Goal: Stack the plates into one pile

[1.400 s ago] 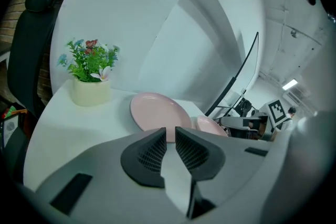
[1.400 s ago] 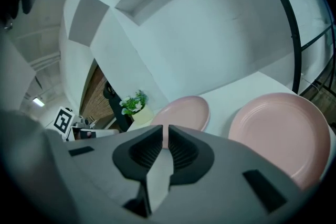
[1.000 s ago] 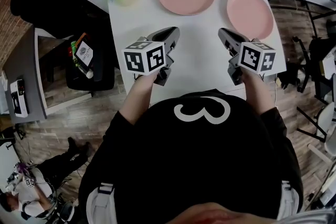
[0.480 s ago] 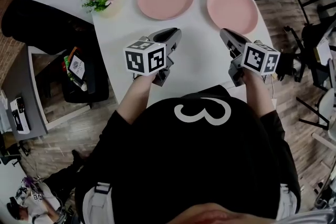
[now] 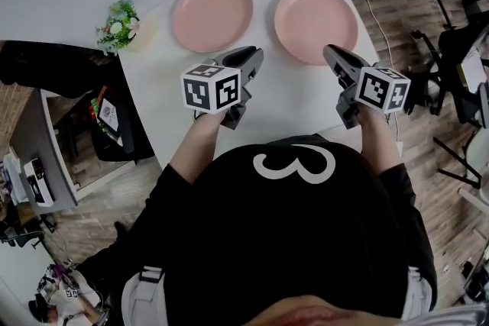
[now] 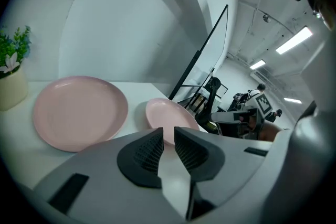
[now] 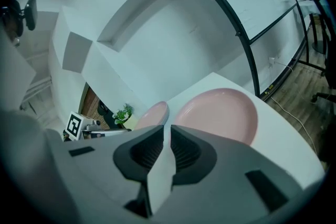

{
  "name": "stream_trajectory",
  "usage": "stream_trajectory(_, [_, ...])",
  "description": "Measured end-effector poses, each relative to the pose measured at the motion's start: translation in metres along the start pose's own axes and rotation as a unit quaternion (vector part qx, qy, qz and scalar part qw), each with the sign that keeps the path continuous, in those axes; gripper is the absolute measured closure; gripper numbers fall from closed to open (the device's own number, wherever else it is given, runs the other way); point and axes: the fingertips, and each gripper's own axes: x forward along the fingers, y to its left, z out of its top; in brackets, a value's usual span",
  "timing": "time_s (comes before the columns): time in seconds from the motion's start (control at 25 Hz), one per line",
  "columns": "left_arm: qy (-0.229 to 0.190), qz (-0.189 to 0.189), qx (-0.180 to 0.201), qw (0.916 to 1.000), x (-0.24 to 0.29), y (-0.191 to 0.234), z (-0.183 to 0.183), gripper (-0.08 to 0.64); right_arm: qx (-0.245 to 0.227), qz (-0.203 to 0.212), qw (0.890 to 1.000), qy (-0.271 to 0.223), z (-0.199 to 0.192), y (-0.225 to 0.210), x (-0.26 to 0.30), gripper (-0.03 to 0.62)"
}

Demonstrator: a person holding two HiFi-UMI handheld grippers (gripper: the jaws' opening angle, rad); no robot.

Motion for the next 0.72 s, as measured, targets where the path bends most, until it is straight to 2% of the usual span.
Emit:
stream_trajectory(0.36, [0.014, 0.015, -0.029, 0.9994, 0.054, -0.004, 0.009, 0.463, 0.008, -0.010, 1.000, 0.015, 0.022, -0.066, -0.010, 0.552])
stream_trajectory(0.52, [0.018, 0.036, -0.048, 0.9980, 0.069, 0.001, 0.006, 0.451, 0.014, -0.001, 1.000, 0.022, 0.029, -0.087, -0.011, 0.479])
stream_trajectory(0.6, [0.019, 0.048, -0.060, 0.9968, 0.074, 0.003, 0.003, 0.446, 0.019, 0.002, 0.999, 0.026, 0.030, -0.096, -0.012, 0.465])
stream_trajectory(0.72, [0.020, 0.062, -0.078, 0.9948, 0.081, 0.009, 0.000, 0.439, 0.012, -0.016, 0.999, 0.035, 0.031, -0.117, -0.012, 0.460])
